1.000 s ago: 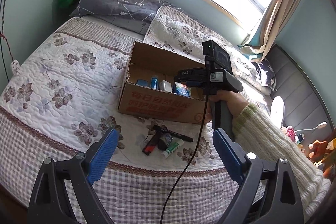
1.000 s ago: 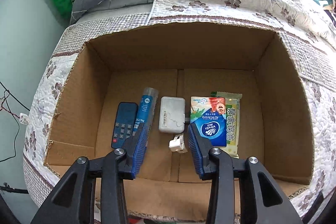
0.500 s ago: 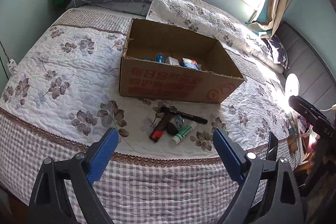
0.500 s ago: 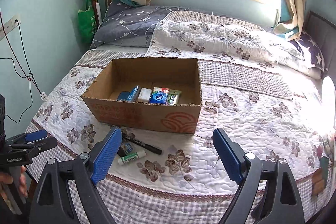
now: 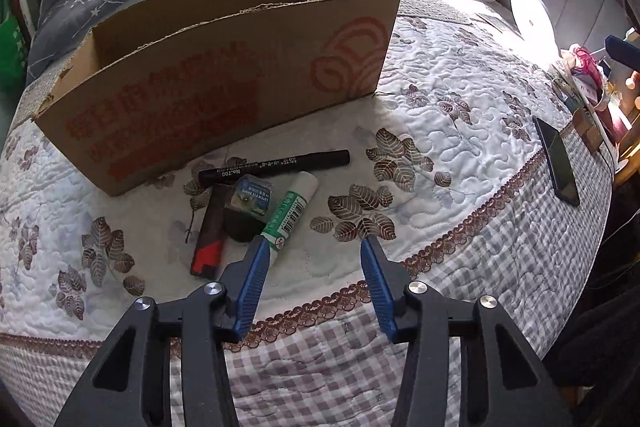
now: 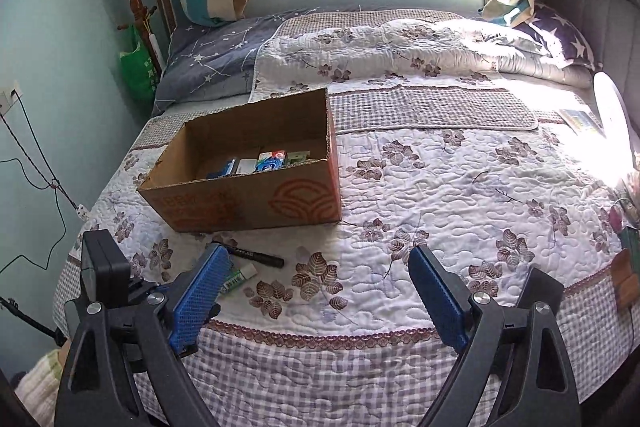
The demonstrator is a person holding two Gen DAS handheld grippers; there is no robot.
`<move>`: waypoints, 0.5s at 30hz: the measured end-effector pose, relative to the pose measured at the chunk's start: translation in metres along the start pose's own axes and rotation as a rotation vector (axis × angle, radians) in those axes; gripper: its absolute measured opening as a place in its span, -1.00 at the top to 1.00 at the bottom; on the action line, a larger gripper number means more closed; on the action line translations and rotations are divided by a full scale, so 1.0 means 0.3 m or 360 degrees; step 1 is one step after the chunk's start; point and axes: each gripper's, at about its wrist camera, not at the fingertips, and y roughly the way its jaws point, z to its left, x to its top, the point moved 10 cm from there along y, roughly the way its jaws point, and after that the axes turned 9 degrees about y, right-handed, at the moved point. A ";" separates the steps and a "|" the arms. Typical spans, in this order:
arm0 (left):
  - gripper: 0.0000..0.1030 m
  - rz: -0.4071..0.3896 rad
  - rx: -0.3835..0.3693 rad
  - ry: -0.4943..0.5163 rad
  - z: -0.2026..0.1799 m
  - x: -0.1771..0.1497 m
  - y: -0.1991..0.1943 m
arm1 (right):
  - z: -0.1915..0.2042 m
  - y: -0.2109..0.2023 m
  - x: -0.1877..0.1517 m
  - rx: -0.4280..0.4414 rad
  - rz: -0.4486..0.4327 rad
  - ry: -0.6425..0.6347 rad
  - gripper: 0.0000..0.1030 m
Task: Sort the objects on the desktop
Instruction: 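Grasp the green-white tube with the left gripper and lower it into the box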
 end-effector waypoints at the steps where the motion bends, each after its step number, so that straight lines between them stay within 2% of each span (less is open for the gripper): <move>1: -1.00 0.0023 0.0007 0.0022 0.000 0.008 0.026 | -0.003 0.002 0.000 0.0002 0.0008 0.0007 -0.78; 6: -1.00 0.0152 0.0090 0.0223 0.003 0.038 0.138 | -0.001 0.012 0.005 0.0016 0.0032 0.0025 -0.78; 10: -1.00 0.0215 0.0008 0.0264 0.008 0.050 0.212 | 0.003 0.015 0.003 0.0059 0.0064 0.0073 -0.78; 12: -1.00 0.0284 -0.0070 0.0251 0.013 0.030 0.253 | 0.002 0.020 0.002 0.0054 0.0073 0.0074 -0.78; 15: -1.00 0.0250 -0.0109 0.0220 0.026 0.027 0.249 | 0.001 0.030 0.000 0.0050 0.0092 0.0075 -0.78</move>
